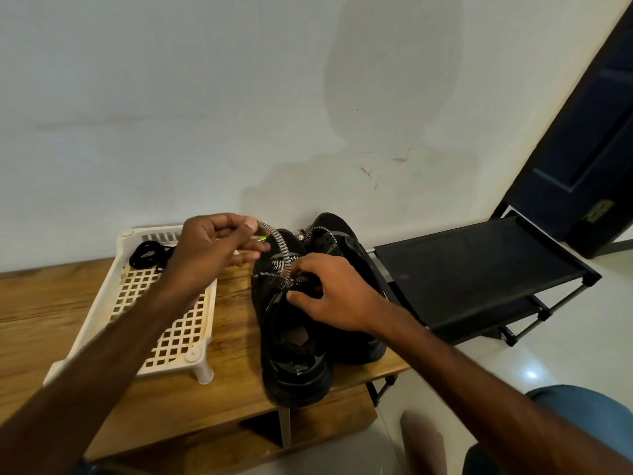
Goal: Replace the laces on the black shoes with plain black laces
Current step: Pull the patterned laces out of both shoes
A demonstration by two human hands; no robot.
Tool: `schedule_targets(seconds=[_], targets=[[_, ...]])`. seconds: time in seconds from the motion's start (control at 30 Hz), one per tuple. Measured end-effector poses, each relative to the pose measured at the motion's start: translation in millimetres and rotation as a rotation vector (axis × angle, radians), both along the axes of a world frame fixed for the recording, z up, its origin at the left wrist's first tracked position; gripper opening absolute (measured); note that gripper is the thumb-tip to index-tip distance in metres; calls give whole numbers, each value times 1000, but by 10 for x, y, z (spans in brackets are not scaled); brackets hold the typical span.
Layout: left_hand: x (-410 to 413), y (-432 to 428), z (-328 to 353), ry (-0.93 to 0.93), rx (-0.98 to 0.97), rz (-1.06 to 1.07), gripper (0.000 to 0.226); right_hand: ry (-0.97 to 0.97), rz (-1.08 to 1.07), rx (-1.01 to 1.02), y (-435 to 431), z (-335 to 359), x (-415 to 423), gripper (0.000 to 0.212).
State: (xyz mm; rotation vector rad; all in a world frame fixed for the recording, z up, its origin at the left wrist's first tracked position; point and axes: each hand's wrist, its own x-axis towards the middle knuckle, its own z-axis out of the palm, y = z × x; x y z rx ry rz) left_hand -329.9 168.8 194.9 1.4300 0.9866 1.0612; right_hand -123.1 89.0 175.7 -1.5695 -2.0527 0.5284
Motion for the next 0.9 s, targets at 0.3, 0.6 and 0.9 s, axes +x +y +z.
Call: schedule_targets(seconds=[0.3, 0.6, 0.9], targets=[[102, 60, -293, 597, 343, 377, 18, 169, -150, 145, -33, -41, -129, 20], [221, -119, -246, 508, 459, 270, 23, 198, -155, 139, -31, 17, -158, 11], [250, -104, -322, 602, 259, -303, 25, 461, -181, 7, 63, 151, -97, 6]])
